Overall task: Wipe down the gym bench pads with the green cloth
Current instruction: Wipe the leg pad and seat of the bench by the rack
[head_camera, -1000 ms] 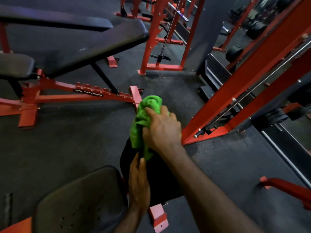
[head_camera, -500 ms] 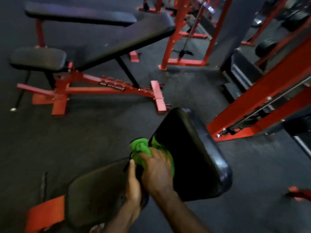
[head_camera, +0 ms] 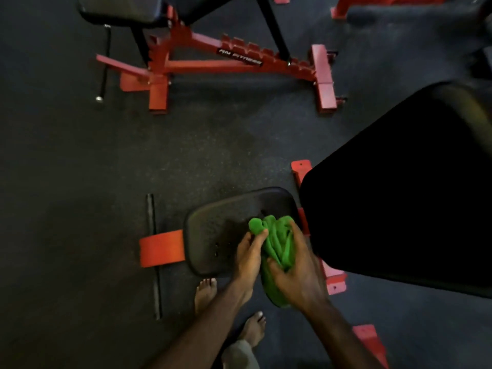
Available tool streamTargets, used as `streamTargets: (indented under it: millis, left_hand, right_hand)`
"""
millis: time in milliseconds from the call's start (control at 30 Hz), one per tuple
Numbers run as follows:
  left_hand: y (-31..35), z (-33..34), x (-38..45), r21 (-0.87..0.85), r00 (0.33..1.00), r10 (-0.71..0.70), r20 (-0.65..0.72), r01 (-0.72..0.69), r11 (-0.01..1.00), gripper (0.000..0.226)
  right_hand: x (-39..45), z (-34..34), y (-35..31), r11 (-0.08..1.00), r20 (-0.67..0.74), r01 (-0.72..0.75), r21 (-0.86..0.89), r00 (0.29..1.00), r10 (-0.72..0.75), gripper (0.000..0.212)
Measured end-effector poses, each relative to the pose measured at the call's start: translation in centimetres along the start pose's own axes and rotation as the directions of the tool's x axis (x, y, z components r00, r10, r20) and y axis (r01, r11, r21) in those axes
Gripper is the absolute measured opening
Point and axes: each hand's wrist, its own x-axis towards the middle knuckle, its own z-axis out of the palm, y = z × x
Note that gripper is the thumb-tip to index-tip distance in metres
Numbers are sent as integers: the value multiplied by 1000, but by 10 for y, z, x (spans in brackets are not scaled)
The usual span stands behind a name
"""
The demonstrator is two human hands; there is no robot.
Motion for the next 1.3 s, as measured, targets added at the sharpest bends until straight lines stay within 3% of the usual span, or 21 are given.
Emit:
streamTargets:
  millis: [133,300,433,567,633,733,800,867,967,1033,1200,1300]
  left_hand:
    - [-18,-41,27,112,995,-93,39,88,990,22]
    - [-15,-55,63,196,989,-146,36,136,971,32]
    - [1,-53,81,199,959,-237,155,204,958,31]
    - [10,-63,87,290,887,-300,352,201,935,30]
    - [8,-69,88,323,918,-196,346,80,943,28]
    - [1,-84,94,326,978,99,184,-155,932,25]
    - [-6,-97,104,481,955,287,75,-287,828,19]
    - [-11,-101,110,641,890,449,74,-388,662,19]
    - [-20,-80,117,744,786,493,372,-570,347,36]
    - [-27,-68,130,776,736,491,466,-607,174,44]
    - [-19,-70,171,869,741,589,323,-479,126,61]
    - [-24,-81,180,888,723,595,351,-459,35,68]
  right_hand:
    - [10,48,12,996,-8,-85,-12,996,85,85]
    - [44,86,24,992,-118,-22,-124,993,7,83]
    - [59,101,25,999,-61,53,5,997,-52,93]
    - [61,91,31,982,-116,45,183,993,-24,81]
    - [59,83,34,980,-114,32,195,993,-9,75]
    - [50,75,42,985,-250,-52,166,964,93,69]
    - [48,72,53,978,-380,-108,179,909,170,72]
    - [53,75,62,974,-448,-169,150,867,220,82]
    - [66,92,68,972,-457,-234,-6,865,205,92]
    - [75,104,70,949,-458,-290,-125,865,204,98]
    - [77,125,88,885,-467,-336,-322,870,160,98]
    - [76,136,89,890,-376,-291,-351,914,150,95]
